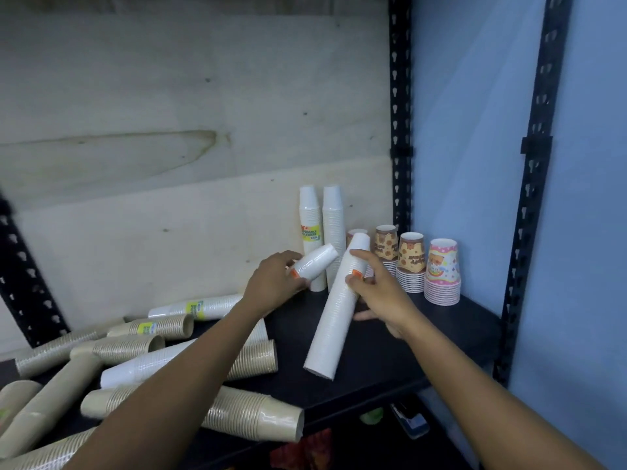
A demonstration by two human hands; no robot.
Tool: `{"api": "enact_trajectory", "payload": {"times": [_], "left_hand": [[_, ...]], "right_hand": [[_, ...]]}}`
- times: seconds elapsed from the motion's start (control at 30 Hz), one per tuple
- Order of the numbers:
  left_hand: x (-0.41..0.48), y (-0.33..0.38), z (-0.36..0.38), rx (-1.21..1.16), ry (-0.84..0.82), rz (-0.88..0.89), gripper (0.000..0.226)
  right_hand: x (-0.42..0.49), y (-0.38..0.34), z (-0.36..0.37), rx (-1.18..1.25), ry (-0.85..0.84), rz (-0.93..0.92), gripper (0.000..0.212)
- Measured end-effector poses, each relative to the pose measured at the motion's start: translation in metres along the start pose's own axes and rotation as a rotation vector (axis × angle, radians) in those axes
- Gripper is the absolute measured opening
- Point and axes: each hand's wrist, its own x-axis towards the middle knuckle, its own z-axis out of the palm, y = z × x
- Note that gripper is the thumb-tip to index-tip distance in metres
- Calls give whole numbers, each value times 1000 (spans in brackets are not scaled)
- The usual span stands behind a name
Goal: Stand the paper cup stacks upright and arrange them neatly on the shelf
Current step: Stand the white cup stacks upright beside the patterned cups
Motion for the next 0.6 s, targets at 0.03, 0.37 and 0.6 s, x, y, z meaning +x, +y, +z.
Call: {"api": "enact_trajectory", "payload": {"times": [0.03, 0.37, 0.6], "left_hand": [[1, 6, -2, -60, 30, 12, 58], [17, 50, -1, -610, 309, -65, 46], [27, 47, 26, -760, 390, -137, 45]], "right_hand": [[-1, -6, -4, 20, -8, -39, 42], [31, -39, -27, -162, 130, -354, 53], [74, -18, -38, -269, 219, -375, 55]]}}
